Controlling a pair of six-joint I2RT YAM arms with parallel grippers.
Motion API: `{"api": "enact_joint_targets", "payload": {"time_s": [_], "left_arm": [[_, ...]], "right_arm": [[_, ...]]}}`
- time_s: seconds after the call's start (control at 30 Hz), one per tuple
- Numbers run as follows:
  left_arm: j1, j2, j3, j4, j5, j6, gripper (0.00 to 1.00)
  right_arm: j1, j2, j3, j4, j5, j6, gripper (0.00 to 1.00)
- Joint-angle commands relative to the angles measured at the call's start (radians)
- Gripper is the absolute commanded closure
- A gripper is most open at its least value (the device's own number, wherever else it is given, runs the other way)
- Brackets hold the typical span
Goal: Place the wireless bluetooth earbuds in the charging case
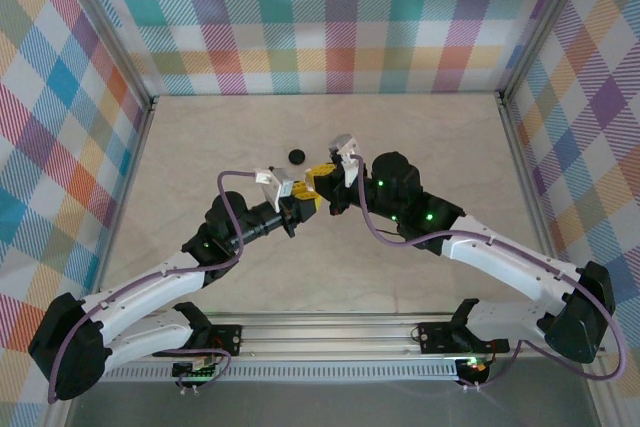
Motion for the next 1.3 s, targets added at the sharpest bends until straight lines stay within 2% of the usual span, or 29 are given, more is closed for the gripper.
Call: {"api": "enact_joint_targets", "payload": {"time_s": [0.0,0.63,1.27], "left_arm": [[-0.011,-0.016,-0.005,0.091,-0.017,-0.018,1.0],[-0.011,-0.006,-0.015,0.084,-0.044,-0.039,1.0],[-0.011,-0.011,-0.007,0.078,-0.029,-0.036,1.0]], "right_arm": [[0.014,-0.013,-0.011,0.008,-0.001,0.012,1.0],[0.015,-0.042,0.023,-0.011,-0.006,0.0,1.0],[0.016,0.002,0.017,0.003,0.002,-0.016,1.0]]}}
